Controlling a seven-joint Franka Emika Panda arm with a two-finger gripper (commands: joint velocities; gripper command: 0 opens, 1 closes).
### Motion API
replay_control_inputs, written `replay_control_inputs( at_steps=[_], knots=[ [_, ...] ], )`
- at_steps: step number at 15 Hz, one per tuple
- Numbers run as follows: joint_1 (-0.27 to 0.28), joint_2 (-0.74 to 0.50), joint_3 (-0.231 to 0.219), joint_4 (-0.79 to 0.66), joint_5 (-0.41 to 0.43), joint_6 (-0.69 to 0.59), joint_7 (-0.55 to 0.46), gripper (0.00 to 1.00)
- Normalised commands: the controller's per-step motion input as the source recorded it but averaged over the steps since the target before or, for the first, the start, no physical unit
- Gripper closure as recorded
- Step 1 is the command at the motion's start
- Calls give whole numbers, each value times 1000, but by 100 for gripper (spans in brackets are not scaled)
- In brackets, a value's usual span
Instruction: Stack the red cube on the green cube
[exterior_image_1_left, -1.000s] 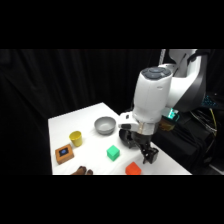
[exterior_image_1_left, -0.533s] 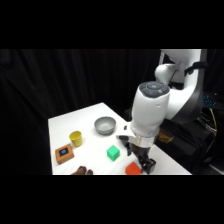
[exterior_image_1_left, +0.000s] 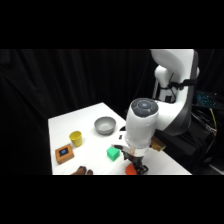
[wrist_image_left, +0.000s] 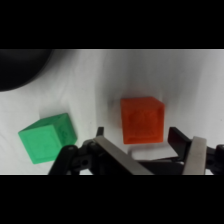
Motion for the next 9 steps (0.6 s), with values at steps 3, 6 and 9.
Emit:
replay_control_inputs(
  at_steps=[3, 6, 9],
  knots=[
    [62, 110, -46, 116, 104, 82, -15, 0],
    [46, 109, -44, 107, 114, 95, -48, 0],
    [34, 106, -52, 106, 114, 106, -74, 0]
  ],
)
